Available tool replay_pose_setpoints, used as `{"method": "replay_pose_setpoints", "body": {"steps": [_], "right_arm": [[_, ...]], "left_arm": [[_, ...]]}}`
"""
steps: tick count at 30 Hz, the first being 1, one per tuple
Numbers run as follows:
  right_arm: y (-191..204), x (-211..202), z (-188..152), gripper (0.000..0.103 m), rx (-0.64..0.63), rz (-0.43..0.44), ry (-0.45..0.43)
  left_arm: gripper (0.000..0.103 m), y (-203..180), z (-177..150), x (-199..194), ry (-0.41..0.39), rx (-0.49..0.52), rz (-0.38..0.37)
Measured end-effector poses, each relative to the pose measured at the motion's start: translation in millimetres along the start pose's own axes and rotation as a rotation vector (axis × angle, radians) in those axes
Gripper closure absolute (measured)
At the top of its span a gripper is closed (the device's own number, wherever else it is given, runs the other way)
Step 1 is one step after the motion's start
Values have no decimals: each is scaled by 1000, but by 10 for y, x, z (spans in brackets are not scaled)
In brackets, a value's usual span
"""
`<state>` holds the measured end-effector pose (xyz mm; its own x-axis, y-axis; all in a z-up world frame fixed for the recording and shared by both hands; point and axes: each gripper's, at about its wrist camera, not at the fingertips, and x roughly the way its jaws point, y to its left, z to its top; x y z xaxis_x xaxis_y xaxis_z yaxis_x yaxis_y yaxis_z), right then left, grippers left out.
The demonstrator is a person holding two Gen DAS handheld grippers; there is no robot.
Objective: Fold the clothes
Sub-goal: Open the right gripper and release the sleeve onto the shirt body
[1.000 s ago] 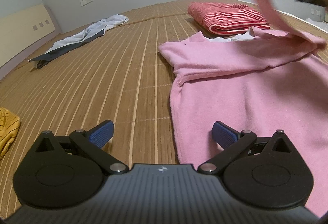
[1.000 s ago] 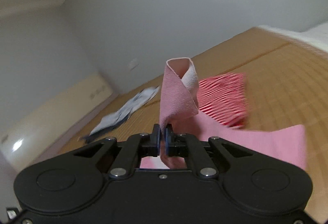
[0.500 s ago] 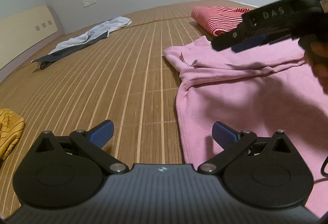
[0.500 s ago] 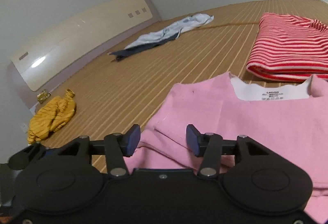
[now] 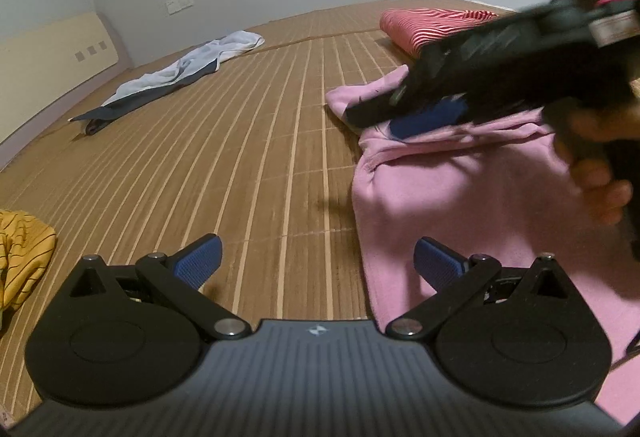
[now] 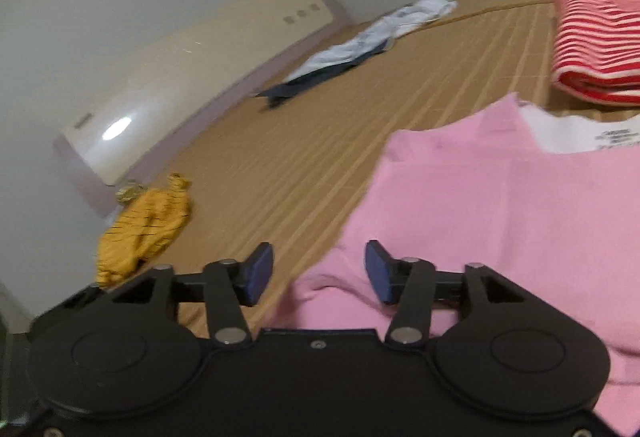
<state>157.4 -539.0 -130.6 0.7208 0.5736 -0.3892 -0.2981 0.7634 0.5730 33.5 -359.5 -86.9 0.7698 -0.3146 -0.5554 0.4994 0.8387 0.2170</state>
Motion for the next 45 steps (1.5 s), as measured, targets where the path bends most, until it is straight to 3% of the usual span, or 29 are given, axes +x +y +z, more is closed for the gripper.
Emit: {"method": "replay_pose_setpoints", "body": {"steps": [3, 6, 8, 10, 12, 14, 19, 22, 25, 38, 40, 42, 45], "right_arm": [[-20, -224, 29, 44, 19, 52, -63], [-203, -584, 81, 33, 65, 9, -169], [-432, -770, 108, 33, 117, -45, -222], [-625, -826, 47, 33, 181, -70, -227], [-805, -877, -11, 44, 239, -96, -230], [-764, -839, -14, 49, 203, -142, -219], [-555, -669, -17, 45, 80, -260, -148], [-567, -705, -101, 51, 111, -247, -152], [-539, -827, -258, 63, 146, -228, -167], [-139, -1082, -584, 63, 103, -247, -175], [-10, -1200, -576, 56, 80, -248, -174], [118, -1317, -568, 40, 57, -249, -173], [321, -1503, -561, 25, 18, -249, -174]], "left_arm": [[0, 60, -8, -14, 4, -34, -5], [0, 137, -5, -51, -5, -81, -15], [0, 171, -9, -80, -8, -103, -20], [0, 191, -7, -113, -10, -112, -18], [0, 204, -3, -152, -15, -116, -14], [0, 229, -4, -180, -19, -122, -19], [0, 235, 1, -284, -30, -125, -35], [0, 222, 4, -350, -29, -106, -51], [0, 216, -4, -445, -33, -90, -65], [0, 440, -163, -1138, -3, -91, -259], [0, 420, -213, -1240, 9, -54, -273], [0, 367, -281, -1333, 39, -1, -301], [0, 247, -420, -1503, 64, 116, -356]]}}
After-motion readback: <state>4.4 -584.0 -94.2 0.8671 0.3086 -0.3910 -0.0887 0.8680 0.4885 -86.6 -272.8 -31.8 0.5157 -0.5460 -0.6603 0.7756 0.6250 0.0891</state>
